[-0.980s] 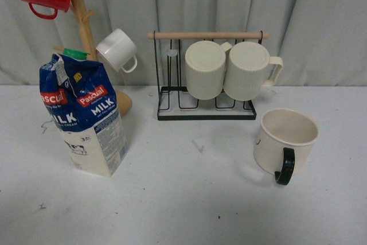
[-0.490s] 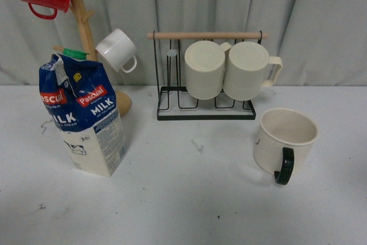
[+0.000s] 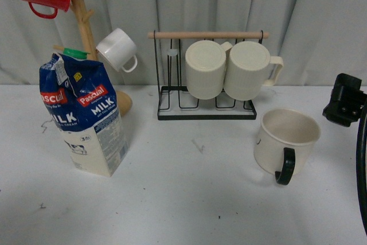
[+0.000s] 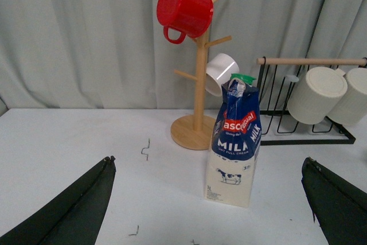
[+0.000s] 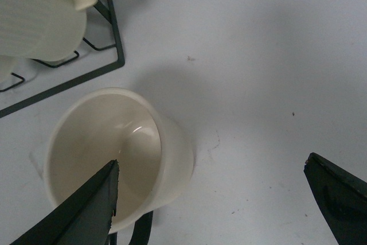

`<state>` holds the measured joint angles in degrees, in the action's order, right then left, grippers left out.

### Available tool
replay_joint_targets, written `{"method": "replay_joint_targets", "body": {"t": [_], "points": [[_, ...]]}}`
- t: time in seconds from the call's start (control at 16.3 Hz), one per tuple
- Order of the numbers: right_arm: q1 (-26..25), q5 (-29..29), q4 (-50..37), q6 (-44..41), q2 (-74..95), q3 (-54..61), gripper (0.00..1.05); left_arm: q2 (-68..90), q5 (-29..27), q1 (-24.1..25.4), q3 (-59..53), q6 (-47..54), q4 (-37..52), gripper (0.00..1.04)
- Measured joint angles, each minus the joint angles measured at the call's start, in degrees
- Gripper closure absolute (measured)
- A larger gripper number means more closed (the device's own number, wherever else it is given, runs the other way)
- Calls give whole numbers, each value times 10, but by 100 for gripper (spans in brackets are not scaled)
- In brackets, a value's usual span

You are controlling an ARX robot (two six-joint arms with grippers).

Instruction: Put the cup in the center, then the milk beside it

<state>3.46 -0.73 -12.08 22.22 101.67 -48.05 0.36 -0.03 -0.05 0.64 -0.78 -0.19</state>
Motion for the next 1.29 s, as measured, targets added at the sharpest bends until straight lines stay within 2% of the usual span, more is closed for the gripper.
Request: {"method": "replay_joint_targets", "body": {"t": [0.31, 0.55, 0.86, 0.98, 1.22, 1.29], "points": [[15, -2, 92, 55, 78, -111, 6, 0, 0, 0, 0, 0, 0, 7], [42, -5, 148, 69, 116, -156, 6, 0, 0, 0, 0, 0, 0, 7], [44, -10, 148, 78, 118, -157, 6, 0, 0, 0, 0, 0, 0, 7], [44, -10, 146, 80, 118, -150, 20, 0, 0, 0, 0, 0, 0, 7], [40, -10, 144, 82, 125, -146, 60, 0, 0, 0, 0, 0, 0, 7], [36, -10, 142, 82, 126, -146, 80, 0, 0, 0, 0, 0, 0, 7]]}}
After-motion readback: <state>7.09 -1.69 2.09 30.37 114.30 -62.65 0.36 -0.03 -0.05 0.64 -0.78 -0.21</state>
